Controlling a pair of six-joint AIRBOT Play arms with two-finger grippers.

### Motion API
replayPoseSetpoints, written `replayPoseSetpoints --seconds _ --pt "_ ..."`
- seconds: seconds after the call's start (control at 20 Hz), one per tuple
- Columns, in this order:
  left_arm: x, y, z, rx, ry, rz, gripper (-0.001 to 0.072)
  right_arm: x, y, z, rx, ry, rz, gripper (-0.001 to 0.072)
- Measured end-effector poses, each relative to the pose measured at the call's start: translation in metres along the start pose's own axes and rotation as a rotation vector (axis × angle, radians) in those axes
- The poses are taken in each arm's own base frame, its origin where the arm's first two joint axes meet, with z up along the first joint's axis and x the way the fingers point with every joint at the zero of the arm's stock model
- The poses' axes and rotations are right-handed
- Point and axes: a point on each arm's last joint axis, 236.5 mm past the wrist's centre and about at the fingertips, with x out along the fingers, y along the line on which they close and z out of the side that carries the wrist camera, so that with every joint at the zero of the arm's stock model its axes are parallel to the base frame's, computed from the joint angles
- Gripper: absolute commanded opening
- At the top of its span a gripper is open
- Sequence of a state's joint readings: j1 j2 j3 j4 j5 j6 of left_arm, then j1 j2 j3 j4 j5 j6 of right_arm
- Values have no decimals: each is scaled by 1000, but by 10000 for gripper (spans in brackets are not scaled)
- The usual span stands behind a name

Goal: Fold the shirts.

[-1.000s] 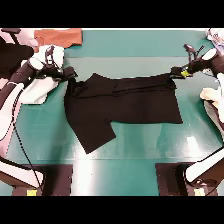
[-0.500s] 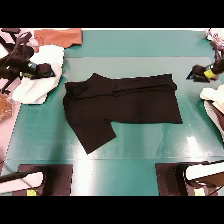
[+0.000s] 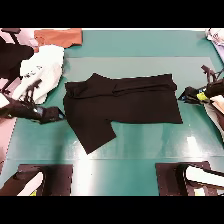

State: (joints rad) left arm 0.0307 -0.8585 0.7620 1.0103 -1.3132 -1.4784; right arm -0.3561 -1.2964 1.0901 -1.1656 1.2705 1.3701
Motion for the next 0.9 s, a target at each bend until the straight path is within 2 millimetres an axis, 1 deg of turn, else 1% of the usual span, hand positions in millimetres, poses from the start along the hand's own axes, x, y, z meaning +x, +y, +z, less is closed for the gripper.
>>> replayPoseSetpoints --seconds 0.1,0.2,0.25,0.3,0.45,0.6,0.65,0.8,0.9 --pt "22 -7 -29 -1 77 -30 501 -1 2 -11 1 -5 6 452" --pt "43 -13 -49 -2 119 -41 501 -3 4 -18 -2 -11 7 453" --pt "51 -14 -54 -4 119 -38 550 -4 5 -21 -2 -13 10 453" --pt "59 -13 -55 -6 108 -25 720 -5 6 -23 -2 -15 12 453" --pt "70 6 -51 -34 58 64 720 -5 11 -25 2 -20 29 453" --pt "72 23 -52 -26 52 140 720 -6 13 -26 4 -21 36 452" --pt "72 27 -50 -21 40 159 720 -6 13 -26 5 -22 38 453" --pt "76 32 -38 -31 -16 173 720 -6 13 -25 5 -26 39 453" --pt "83 32 -36 -54 -18 164 720 -6 14 -24 5 -31 40 453"
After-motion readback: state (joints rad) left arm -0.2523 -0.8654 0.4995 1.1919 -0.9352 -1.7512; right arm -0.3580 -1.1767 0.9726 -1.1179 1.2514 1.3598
